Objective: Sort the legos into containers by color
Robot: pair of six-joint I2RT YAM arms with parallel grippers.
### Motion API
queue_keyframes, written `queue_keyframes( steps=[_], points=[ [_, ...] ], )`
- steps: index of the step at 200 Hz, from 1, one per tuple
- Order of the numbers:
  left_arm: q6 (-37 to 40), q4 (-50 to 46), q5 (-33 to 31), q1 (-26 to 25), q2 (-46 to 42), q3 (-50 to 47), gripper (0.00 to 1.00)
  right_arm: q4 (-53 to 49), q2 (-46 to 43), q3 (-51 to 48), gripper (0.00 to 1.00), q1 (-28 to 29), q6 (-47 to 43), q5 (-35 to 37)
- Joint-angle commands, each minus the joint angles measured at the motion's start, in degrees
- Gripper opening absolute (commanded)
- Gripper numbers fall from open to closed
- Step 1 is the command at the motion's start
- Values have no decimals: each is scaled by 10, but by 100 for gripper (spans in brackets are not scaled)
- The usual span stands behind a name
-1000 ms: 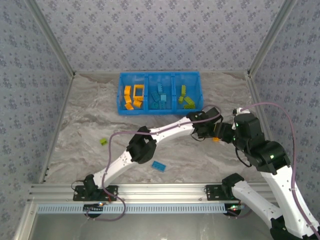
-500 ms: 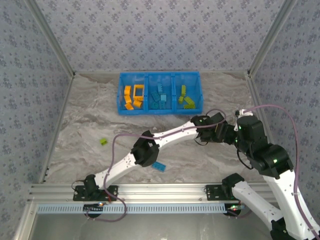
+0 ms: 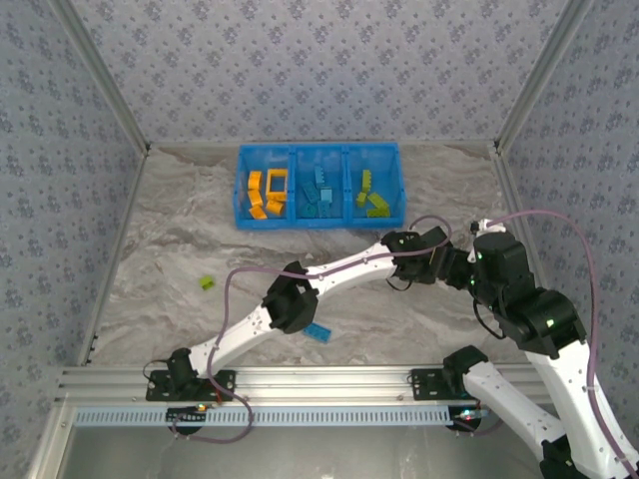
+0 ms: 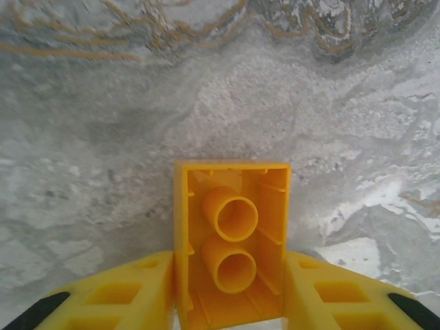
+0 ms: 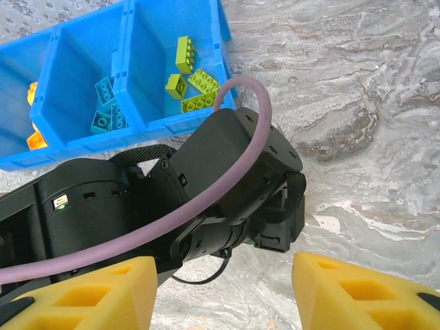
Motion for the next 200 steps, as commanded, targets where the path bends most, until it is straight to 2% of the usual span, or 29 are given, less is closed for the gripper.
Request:
queue_keyframes(
  steps=[1, 37, 82, 104, 127, 142, 167, 179, 200],
  points=[
    [41, -58, -57, 5, -30, -25, 36, 3, -5, -5, 57, 5, 10, 1],
    [54, -32, -80, 5, -109, -107, 33, 19, -15, -5, 57, 4, -4, -15],
    [55, 7, -127, 9, -275, -271, 33, 42, -19, 14, 58, 4, -31, -48],
    [48, 22, -140, 30, -373, -372, 33, 61, -3, 11, 58, 4, -48, -78],
    [52, 17, -144, 77, -468, -475, 33, 92, 24, -3, 58, 19, -58, -105],
    [65, 18, -143, 118, -528, -533, 33, 124, 42, -16, 58, 57, -55, -98],
    [103, 21, -135, 199, -602, -605, 33, 165, 96, -18, 58, 174, -53, -27],
    [121, 20, -131, 240, -619, -623, 33, 183, 130, -14, 58, 223, -51, 1],
    [143, 23, -114, 311, -618, -636, 33, 225, 178, -15, 58, 266, -41, 8]
  ],
)
